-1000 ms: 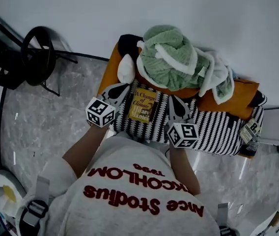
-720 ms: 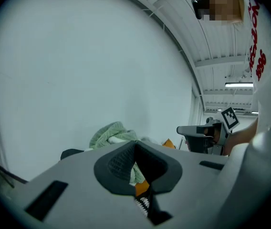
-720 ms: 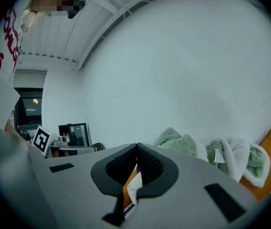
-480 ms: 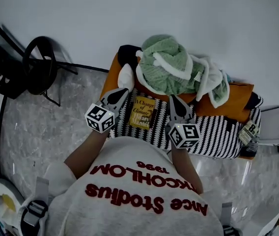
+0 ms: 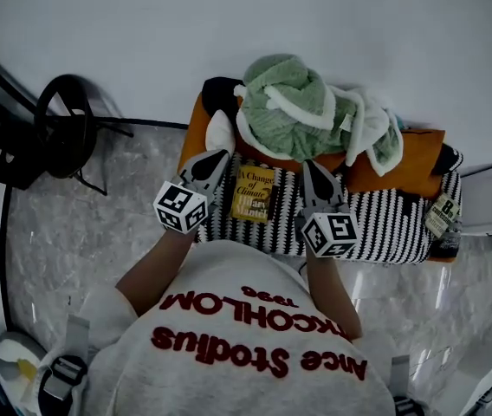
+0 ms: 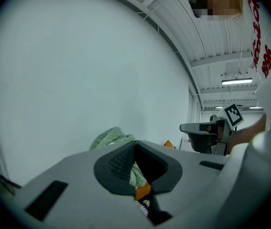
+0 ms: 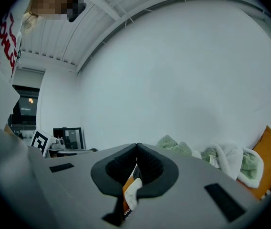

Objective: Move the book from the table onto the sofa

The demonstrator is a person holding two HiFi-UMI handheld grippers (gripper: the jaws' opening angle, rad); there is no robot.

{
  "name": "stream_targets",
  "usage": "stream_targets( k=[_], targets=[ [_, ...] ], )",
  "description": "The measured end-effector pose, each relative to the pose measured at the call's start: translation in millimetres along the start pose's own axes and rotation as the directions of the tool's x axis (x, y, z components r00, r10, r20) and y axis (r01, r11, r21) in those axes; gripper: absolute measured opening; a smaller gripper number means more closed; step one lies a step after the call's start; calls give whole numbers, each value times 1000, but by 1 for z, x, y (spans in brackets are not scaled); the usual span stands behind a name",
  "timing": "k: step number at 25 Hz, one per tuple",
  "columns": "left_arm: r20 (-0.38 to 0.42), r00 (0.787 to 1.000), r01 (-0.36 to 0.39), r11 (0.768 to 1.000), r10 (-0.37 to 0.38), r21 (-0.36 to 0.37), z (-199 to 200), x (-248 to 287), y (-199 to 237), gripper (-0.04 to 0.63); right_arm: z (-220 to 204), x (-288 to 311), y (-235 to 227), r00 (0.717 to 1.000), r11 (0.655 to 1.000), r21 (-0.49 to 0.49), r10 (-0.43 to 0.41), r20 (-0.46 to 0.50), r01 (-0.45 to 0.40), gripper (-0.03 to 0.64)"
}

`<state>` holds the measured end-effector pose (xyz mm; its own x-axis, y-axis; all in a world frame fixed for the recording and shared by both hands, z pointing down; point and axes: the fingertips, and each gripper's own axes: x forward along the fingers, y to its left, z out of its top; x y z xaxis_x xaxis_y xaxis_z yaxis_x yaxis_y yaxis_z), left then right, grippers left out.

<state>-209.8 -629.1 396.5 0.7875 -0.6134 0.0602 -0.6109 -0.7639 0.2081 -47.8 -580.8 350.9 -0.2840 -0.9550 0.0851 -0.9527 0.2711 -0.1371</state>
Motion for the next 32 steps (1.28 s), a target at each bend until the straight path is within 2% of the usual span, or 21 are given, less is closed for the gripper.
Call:
stream_targets(
  k=[6,9,13,17,21,32],
  targets=[
    [-2,998,63,998,-63,30,1,5,-21,16,-1,-26,-4,997,998,7,-65,31,65,26],
    [-21,990,140,989,-139,42,-1,22,-40,17,-2,-45,-16,990,991,24,-135,46,134,26],
    [-44,965,260,965,-258,44,-2,64,-67,16,-2,-61,-45,967,968,53,-249,55,246,26],
    [-68,919,392,919,-389,43,-5,100,-114,17,-1,-103,-70,921,923,73,-384,69,379,26],
    [-77,872,488,872,-484,48,-4,134,-163,17,0,-146,-100,870,873,94,-487,77,479,26],
    [-131,742,665,747,-658,12,-35,163,-310,17,-4,-287,-148,710,718,148,-696,112,680,26]
  ],
)
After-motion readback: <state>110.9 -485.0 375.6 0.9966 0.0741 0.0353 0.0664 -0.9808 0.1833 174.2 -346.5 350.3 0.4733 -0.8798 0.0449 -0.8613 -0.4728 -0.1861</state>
